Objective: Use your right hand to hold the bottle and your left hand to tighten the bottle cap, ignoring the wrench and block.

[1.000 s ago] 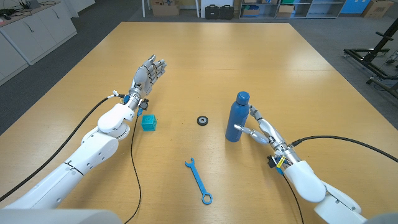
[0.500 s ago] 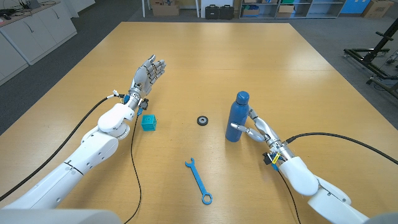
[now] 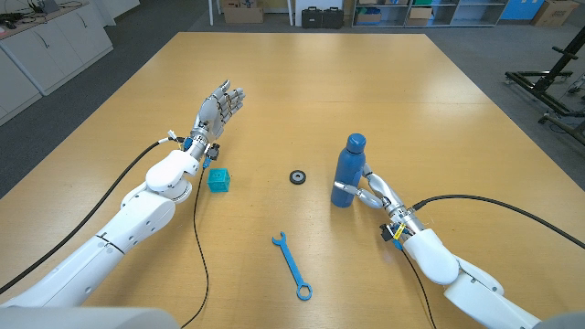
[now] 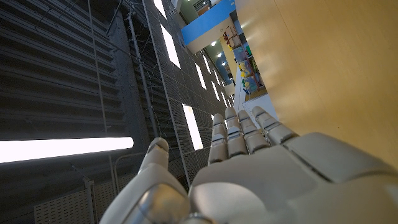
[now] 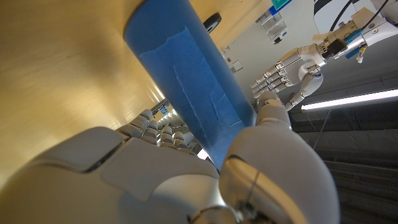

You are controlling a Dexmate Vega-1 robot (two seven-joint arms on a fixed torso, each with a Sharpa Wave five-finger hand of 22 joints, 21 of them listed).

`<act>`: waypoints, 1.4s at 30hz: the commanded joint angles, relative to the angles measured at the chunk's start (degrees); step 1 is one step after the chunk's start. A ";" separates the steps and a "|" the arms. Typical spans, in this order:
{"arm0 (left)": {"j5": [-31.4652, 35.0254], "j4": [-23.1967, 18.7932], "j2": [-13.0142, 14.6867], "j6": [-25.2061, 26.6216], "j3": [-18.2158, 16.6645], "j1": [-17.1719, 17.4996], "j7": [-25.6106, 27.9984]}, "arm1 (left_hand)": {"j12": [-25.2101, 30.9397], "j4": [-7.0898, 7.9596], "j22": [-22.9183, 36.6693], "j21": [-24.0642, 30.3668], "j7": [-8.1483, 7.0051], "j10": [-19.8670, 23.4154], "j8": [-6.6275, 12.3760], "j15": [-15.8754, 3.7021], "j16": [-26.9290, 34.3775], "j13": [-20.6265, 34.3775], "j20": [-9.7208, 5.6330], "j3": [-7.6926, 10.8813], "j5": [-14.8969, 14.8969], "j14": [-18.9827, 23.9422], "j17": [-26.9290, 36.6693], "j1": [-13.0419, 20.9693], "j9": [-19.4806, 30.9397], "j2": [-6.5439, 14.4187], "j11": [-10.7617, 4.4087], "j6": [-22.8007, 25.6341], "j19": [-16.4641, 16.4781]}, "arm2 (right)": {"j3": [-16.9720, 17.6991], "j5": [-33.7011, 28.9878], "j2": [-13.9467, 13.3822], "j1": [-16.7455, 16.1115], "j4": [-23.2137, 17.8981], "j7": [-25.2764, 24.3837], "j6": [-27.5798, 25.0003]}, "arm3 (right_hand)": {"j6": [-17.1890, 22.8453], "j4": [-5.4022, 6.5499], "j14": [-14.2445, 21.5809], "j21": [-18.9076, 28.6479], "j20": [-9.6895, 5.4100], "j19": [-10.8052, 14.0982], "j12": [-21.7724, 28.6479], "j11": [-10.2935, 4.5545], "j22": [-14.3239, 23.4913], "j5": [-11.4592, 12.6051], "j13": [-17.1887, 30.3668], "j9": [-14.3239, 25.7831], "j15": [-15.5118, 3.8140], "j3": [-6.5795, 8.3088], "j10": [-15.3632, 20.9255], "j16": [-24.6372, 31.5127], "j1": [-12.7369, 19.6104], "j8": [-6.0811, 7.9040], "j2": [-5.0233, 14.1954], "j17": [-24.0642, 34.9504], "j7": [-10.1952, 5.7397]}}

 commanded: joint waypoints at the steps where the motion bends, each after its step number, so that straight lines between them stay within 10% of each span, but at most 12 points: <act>1: -0.03 -0.60 0.05 -0.27 -0.68 1.36 0.78 | -0.09 -0.02 0.14 -0.07 -0.15 0.52 0.06 -0.44 0.04 0.14 -3.13 0.57 0.11 0.58 0.17 0.32 0.26 0.71 -0.31 0.71 0.32 | -2.52 1.18 -0.70 2.65 0.95 1.59 0.43 | -6.83 0.09 -3.30 0.35 0.10 0.46 0.31 -0.54 0.26 0.43 0.13 0.30 -0.30 -0.13 -1.76 0.39 0.67 0.44 0.10 0.26 0.68; 19: -0.05 -2.16 0.73 -0.45 -2.07 3.97 1.88 | -0.10 -0.01 0.14 -0.09 -0.38 0.82 0.09 -0.42 0.05 0.14 -3.11 0.73 0.13 0.93 0.17 0.45 0.27 1.04 -0.54 1.16 0.38 | -5.78 2.70 1.22 6.92 6.20 1.32 4.49 | -2.48 -0.28 0.84 1.50 -0.30 4.71 1.82 -1.79 0.18 1.25 0.14 0.26 -1.42 -0.18 1.99 1.60 2.27 1.99 0.61 0.15 -0.69; 29: 0.08 -1.85 0.26 -0.92 -2.02 3.89 1.83 | -0.12 -0.02 0.14 -0.11 -0.36 0.89 0.06 -0.41 0.01 0.14 -3.12 0.78 0.13 0.99 0.17 0.48 0.27 1.13 -0.38 1.25 0.39 | -7.47 3.57 8.03 8.74 12.70 -4.47 10.86 | 16.83 -2.26 22.85 7.79 -4.09 24.98 9.92 -8.05 0.50 0.40 1.28 0.93 -8.15 3.24 22.86 8.07 12.83 8.49 4.99 0.06 -4.12; 33: 0.07 -1.47 -0.07 -1.39 -2.02 3.89 1.76 | -0.14 -0.03 0.14 -0.11 -0.35 0.90 0.06 -0.44 0.01 0.14 -3.11 0.80 0.13 1.03 0.17 0.50 0.27 1.16 -0.41 1.29 0.39 | -7.71 3.85 10.89 9.08 15.10 -7.15 13.44 | 28.19 -2.38 35.93 12.71 -8.74 35.83 13.89 -11.05 1.10 -1.50 2.08 1.70 -13.03 4.81 34.72 12.41 17.31 13.30 6.68 0.66 -6.97; 42: 0.13 -0.64 -0.87 -2.69 -2.01 4.34 1.75 | -0.17 -0.03 0.14 -0.12 -0.35 0.94 0.04 -0.40 -0.03 0.15 -3.10 0.83 0.13 1.05 0.17 0.52 0.28 1.22 -0.36 1.39 0.40 | -7.56 5.62 12.76 9.42 16.99 -7.81 17.16 | 42.05 -2.45 51.45 20.95 -13.34 46.97 19.03 -13.95 3.07 -4.79 4.29 2.94 -19.00 8.08 50.04 17.54 24.79 20.69 11.74 2.66 -9.40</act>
